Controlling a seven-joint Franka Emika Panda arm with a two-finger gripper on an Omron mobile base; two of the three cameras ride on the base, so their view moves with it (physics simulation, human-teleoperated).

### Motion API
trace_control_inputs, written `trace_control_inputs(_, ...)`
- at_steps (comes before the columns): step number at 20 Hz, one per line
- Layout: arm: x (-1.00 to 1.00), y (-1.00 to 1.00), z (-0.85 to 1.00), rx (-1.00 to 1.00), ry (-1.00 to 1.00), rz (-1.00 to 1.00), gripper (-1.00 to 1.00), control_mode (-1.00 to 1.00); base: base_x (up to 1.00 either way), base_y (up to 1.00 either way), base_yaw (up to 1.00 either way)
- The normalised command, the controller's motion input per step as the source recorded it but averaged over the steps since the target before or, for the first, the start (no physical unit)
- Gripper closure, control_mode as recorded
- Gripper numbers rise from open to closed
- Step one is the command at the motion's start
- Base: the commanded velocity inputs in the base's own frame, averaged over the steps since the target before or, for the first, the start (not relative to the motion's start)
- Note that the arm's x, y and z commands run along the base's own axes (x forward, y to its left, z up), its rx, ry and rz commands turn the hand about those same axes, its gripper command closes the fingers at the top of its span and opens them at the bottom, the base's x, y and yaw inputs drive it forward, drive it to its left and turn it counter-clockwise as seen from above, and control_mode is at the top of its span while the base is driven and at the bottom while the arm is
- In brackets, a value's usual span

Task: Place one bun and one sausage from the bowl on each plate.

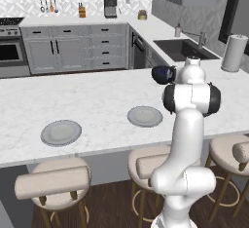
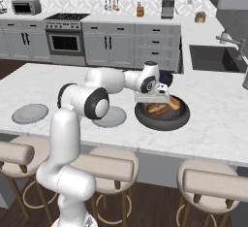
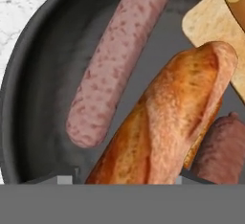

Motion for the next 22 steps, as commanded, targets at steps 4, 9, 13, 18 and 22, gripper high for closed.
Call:
trace_control_inputs(4, -0.08, 0.0, 0.26, 0.06, -0.03, 0.06, 1.0, -1.0, 0.0, 0.0, 0.0)
trace_control_inputs(9, -0.26, 0.02, 0.74, 0.16, -0.04, 0.08, 1.0, -1.0, 0.0, 0.0, 0.0)
trace_control_inputs(13, -0.79, 0.51, 0.34, 0.04, 0.0, 0.21, 1.0, -1.0, 0.0, 0.0, 0.0)
trace_control_inputs(18, -0.94, 1.0, 0.06, -0.04, 0.0, 0.39, 1.0, -1.0, 0.0, 0.0, 0.0)
trace_control_inputs(22, -0.39, 1.0, 0.0, -0.06, -0.02, 0.35, 1.0, -1.0, 0.0, 0.0, 0.0)
